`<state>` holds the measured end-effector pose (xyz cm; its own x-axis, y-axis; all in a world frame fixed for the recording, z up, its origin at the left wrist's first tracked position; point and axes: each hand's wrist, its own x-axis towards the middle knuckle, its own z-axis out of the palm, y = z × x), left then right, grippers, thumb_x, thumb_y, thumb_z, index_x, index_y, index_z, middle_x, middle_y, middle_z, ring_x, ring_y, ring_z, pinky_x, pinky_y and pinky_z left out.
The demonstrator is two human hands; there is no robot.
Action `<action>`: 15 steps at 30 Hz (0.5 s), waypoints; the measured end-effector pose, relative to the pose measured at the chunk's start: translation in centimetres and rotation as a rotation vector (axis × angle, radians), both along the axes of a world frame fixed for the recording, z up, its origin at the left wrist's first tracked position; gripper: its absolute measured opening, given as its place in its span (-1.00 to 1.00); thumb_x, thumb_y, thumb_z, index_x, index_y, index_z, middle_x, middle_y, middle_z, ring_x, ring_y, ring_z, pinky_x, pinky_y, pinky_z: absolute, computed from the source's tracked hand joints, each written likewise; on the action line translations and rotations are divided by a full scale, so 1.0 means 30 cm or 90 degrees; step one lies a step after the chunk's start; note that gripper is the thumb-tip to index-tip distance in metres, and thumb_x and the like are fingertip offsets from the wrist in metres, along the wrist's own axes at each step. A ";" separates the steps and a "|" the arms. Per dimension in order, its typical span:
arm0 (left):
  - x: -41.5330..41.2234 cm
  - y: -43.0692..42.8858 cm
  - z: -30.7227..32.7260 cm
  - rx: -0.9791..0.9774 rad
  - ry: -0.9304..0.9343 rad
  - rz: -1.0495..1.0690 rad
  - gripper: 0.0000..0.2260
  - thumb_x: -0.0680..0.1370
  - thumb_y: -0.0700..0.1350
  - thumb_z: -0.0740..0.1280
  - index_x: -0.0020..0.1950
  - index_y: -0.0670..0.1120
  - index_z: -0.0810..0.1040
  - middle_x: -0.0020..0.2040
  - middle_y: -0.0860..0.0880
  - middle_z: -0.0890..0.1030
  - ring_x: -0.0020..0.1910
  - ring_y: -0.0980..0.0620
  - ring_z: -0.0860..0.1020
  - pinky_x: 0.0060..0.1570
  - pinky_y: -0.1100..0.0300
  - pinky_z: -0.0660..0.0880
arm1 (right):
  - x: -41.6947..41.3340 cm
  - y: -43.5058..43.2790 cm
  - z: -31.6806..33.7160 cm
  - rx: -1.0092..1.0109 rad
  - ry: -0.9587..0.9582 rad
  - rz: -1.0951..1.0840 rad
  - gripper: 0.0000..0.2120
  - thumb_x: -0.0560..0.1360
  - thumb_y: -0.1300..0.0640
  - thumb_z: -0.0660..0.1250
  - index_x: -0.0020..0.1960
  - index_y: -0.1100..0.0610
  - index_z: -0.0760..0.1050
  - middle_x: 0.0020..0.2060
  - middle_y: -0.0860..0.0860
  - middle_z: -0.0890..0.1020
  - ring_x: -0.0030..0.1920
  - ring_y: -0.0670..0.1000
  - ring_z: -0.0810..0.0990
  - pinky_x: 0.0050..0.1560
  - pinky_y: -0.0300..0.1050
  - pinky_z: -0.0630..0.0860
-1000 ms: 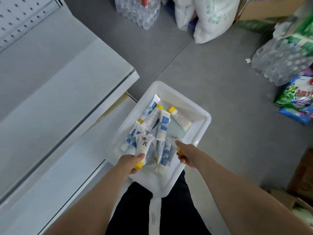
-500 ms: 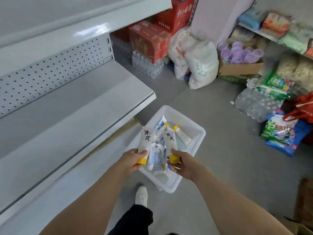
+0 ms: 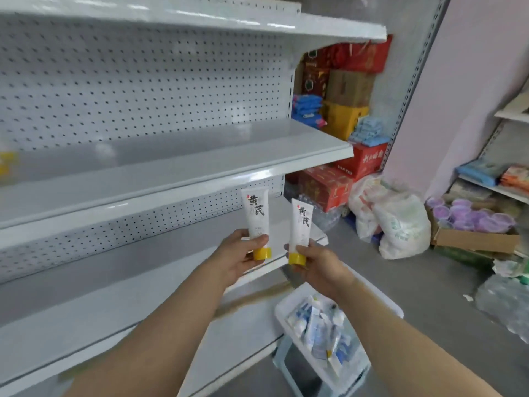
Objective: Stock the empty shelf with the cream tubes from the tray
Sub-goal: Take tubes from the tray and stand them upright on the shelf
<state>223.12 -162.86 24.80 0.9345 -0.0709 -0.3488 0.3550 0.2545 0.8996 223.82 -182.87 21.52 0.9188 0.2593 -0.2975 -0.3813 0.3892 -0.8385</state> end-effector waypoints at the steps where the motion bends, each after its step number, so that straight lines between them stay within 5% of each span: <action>1: -0.011 0.045 0.058 0.002 -0.023 0.015 -0.67 0.45 -0.23 0.46 0.16 -0.15 0.47 0.11 -0.18 0.60 0.05 -0.15 0.59 -0.03 0.05 0.59 | 0.007 0.045 0.054 0.007 -0.023 0.011 -0.72 0.56 0.31 0.20 0.26 0.23 0.46 -0.04 0.14 0.63 -0.12 0.05 0.57 -0.21 -0.14 0.54; 4: -0.043 0.190 0.211 0.025 -0.084 0.061 -0.62 0.43 -0.18 0.49 0.19 -0.16 0.48 0.10 -0.17 0.63 -0.01 -0.11 0.60 -0.08 0.09 0.56 | 0.031 0.179 0.199 0.037 -0.062 0.031 -0.75 0.56 0.27 0.15 0.22 0.18 0.43 -0.08 0.16 0.61 -0.18 0.05 0.56 -0.29 -0.14 0.46; 9: -0.089 0.449 0.409 0.081 -0.183 0.128 -0.84 0.48 -0.06 0.45 0.00 -0.10 0.60 0.06 -0.10 0.67 -0.07 -0.01 0.53 -0.12 0.15 0.40 | 0.051 0.430 0.408 -0.024 -0.169 0.083 -0.60 0.40 0.06 0.46 0.20 0.13 0.49 -0.21 0.01 0.57 -0.26 -0.07 0.55 -0.36 -0.22 0.39; 15: -0.101 0.768 0.504 0.202 -0.278 0.225 -0.65 0.48 0.17 0.38 0.07 -0.08 0.53 -0.08 -0.02 0.67 -0.29 0.05 0.47 -0.25 0.19 0.40 | 0.080 0.800 0.556 -0.036 -0.276 0.135 -0.58 0.41 0.04 0.47 0.20 0.19 0.55 -0.13 0.06 0.61 -0.07 -0.01 0.64 -0.26 -0.16 0.55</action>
